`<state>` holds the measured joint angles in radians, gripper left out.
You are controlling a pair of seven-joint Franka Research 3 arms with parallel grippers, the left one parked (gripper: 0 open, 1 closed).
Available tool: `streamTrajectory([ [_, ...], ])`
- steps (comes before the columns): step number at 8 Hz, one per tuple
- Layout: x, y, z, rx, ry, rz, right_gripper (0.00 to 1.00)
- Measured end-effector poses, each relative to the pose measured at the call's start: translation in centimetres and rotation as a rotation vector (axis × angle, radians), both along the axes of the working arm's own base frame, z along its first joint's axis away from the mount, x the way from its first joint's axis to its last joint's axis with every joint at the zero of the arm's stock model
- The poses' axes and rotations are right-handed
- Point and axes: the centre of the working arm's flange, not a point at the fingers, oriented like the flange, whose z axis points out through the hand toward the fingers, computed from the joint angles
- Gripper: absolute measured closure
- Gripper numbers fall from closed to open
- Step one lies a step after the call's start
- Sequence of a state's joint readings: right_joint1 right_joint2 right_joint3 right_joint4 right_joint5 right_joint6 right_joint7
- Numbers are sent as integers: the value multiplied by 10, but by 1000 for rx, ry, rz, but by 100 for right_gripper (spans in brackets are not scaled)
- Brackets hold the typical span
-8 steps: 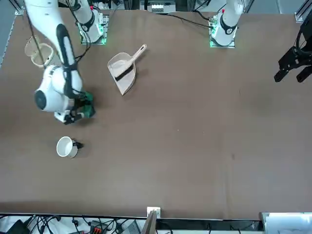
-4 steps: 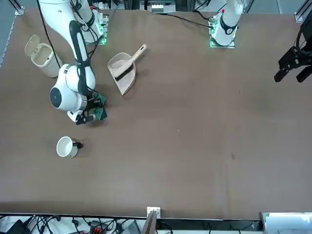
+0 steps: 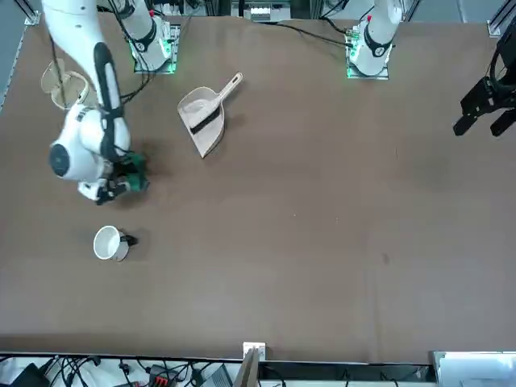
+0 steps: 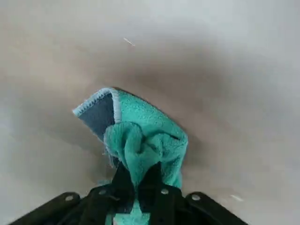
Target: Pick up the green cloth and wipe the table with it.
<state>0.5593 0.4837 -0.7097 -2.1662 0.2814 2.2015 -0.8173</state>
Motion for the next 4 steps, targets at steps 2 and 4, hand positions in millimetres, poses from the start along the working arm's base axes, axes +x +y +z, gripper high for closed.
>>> streamTrajectory([
  [2, -4, -51, 1, -49, -3, 114, 92],
  [4, -8, -70, 2, -29, 1, 186, 92],
])
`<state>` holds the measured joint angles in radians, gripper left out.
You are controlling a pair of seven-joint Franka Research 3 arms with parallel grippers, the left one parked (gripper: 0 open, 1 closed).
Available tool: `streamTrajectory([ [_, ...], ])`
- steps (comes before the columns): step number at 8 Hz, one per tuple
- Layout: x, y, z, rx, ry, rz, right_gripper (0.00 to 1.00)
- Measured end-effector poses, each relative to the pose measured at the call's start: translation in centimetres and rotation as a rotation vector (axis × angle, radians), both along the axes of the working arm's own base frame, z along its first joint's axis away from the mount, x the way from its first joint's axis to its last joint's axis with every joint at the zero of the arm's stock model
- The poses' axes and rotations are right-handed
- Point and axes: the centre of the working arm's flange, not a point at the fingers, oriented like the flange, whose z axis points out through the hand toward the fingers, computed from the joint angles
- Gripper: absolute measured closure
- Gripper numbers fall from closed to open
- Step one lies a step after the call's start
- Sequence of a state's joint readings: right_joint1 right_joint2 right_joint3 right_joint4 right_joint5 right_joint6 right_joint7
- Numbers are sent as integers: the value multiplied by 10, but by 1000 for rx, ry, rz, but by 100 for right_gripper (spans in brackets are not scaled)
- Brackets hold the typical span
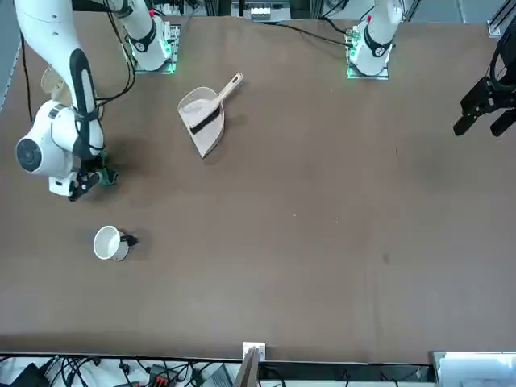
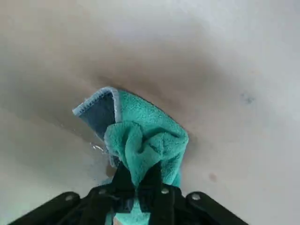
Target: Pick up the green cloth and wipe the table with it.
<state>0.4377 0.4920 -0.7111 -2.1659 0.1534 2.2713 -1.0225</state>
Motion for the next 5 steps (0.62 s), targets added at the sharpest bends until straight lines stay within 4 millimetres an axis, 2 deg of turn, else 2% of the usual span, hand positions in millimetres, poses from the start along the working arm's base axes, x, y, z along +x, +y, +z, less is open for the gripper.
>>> streamTrajectory([
  [1, -1, -1, 0, 11, -1, -11, 92],
  [2, 1, 11, -2, 37, -9, -54, 92],
  [3, 6, 38, -4, 61, -23, -107, 92],
  [5, 18, 112, -4, 69, -52, -222, 92],
])
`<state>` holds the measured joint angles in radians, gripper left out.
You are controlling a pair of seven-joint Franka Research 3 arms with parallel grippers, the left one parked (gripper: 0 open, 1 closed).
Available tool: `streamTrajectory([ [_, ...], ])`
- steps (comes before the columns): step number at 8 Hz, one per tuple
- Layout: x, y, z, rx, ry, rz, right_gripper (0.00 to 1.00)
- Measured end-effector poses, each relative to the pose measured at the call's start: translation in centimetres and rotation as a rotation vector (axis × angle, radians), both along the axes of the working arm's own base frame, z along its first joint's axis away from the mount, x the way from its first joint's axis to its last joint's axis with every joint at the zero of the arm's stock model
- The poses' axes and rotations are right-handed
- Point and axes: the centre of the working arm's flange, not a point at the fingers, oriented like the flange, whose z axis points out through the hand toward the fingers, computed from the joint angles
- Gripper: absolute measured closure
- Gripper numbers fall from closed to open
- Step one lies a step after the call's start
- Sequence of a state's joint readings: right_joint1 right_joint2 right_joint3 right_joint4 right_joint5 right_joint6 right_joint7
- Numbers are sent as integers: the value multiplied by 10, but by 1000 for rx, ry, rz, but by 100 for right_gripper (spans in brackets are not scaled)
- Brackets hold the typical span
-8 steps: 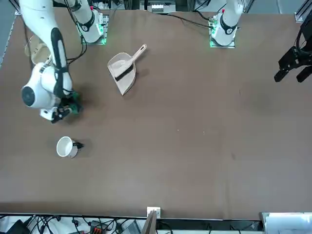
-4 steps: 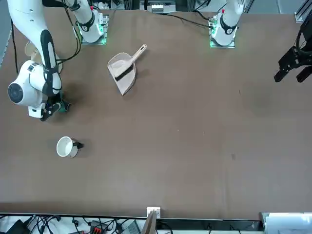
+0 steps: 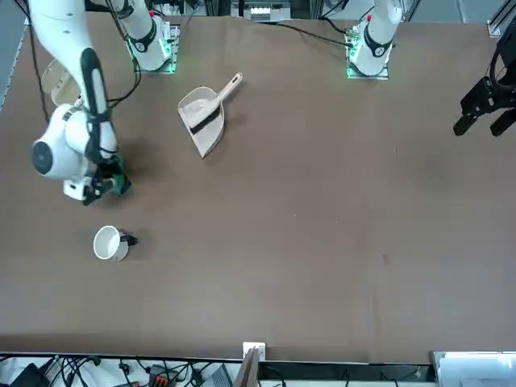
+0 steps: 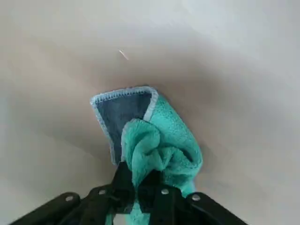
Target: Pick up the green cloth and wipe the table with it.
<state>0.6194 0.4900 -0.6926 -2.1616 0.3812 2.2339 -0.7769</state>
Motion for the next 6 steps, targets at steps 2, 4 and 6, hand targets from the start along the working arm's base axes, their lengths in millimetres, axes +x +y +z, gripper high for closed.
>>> streamTrajectory([
  [2, 5, 73, 0, 38, -27, -142, 92],
  [4, 7, 132, 4, 56, -53, -260, 92],
  [6, 13, 188, 9, 47, -73, -385, 92],
])
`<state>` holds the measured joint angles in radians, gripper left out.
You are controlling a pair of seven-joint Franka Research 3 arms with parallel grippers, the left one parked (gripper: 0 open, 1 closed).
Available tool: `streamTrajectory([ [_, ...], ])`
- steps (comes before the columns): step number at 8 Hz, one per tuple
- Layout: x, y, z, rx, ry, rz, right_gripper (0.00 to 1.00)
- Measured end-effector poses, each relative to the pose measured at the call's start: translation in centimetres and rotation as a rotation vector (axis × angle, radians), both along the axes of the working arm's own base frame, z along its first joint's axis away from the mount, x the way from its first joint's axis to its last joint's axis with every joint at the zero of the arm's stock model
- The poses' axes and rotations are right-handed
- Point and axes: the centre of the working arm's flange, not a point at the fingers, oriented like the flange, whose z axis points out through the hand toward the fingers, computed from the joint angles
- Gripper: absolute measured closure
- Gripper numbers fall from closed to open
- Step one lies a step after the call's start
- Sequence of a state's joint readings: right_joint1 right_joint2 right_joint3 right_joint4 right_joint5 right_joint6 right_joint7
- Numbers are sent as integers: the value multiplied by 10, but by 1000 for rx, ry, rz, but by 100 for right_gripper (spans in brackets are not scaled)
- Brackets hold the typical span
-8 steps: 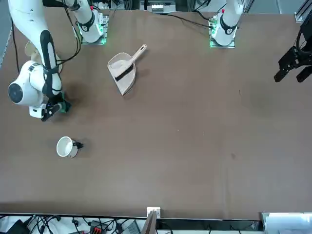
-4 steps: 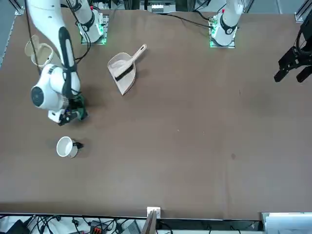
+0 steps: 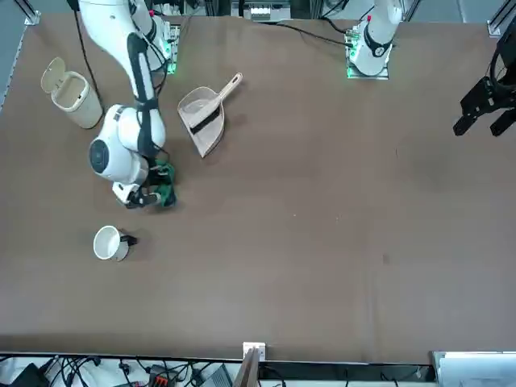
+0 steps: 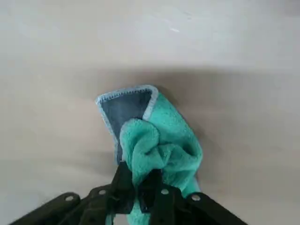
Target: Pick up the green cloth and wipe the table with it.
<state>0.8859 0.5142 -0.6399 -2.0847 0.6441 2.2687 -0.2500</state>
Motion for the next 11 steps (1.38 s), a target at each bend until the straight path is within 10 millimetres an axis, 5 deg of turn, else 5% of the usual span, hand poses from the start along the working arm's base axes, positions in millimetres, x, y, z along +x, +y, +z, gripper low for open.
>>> streamTrajectory([
  [3, 5, 92, 5, -51, -25, -114, 92],
  [6, 8, 136, 10, -65, -48, -155, 90],
  [9, 8, 133, 17, -109, 10, -108, 41],
  [11, 27, 110, 63, -182, 42, -49, 6],
])
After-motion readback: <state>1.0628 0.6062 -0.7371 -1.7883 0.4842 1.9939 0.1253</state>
